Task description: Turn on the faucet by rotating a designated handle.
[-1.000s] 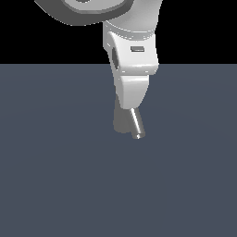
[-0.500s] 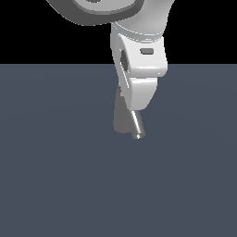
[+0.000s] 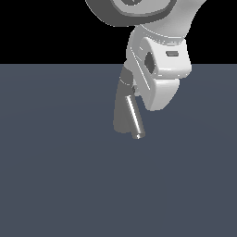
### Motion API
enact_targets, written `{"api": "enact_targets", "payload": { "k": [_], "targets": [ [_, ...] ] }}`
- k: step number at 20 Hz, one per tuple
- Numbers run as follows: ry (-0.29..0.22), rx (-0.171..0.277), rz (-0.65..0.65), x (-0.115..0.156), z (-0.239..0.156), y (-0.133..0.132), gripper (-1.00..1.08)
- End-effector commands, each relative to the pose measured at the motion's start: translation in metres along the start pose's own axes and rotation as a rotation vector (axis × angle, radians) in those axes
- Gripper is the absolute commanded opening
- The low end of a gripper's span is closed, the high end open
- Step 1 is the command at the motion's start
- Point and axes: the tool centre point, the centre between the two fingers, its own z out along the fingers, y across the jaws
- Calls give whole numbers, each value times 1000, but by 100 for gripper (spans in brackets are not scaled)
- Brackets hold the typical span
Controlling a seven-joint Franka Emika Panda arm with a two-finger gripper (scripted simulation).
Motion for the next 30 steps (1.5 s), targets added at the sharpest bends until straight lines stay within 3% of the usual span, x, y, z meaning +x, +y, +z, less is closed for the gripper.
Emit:
{"api": "enact_targets", "payload": {
  "k": [1,2,3,30],
  "targets": [
    [27,-8,36,32,-1,11,-100],
    [27,-8,36,32,-1,11,-100],
    [0,1,-1,7,0,0,-100],
    [25,-8,34,86,-2,-34,-100]
  ]
}}
